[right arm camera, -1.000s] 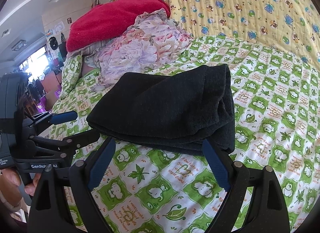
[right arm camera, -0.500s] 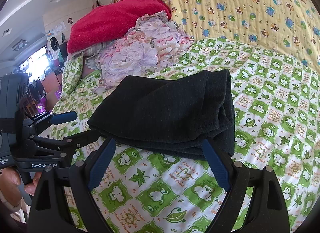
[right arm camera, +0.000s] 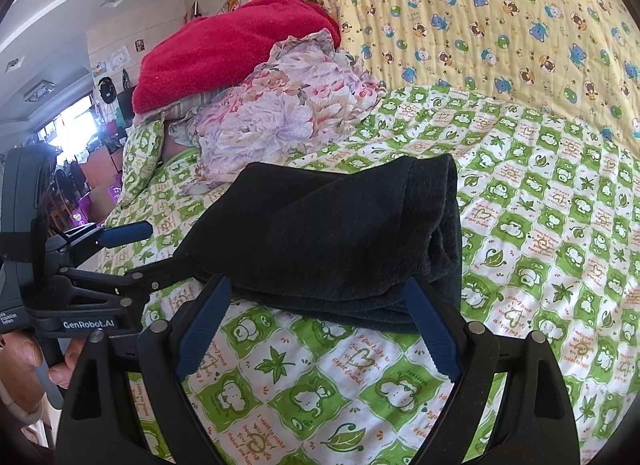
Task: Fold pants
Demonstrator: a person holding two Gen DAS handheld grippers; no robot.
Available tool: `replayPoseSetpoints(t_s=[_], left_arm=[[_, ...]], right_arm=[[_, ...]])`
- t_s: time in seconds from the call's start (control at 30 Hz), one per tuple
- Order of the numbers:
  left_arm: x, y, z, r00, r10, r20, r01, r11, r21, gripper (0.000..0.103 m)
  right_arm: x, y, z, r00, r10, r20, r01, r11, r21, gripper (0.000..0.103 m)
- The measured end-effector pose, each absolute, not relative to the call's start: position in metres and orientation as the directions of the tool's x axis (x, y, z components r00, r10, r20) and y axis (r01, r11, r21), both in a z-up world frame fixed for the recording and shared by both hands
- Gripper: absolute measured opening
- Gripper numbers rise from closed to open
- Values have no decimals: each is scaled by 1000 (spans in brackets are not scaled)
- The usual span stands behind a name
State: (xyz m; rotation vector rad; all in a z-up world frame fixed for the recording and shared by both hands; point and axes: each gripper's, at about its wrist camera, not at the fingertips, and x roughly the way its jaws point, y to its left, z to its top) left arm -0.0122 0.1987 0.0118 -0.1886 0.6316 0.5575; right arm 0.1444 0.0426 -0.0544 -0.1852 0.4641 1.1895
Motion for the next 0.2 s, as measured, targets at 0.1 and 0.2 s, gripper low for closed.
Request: replayPoseSetpoints(t_s=[0.1,0.2], left_arm=[[-10,200,19,671,464,-578,-556,831,21,89],[-8,201,24,670,474,-572,-564,826,24,89]], right_arm=[[147,44,-52,300,846,-440,-921,377,97,89],[151,46,-53,308,842,-443,-916,389,101,89]])
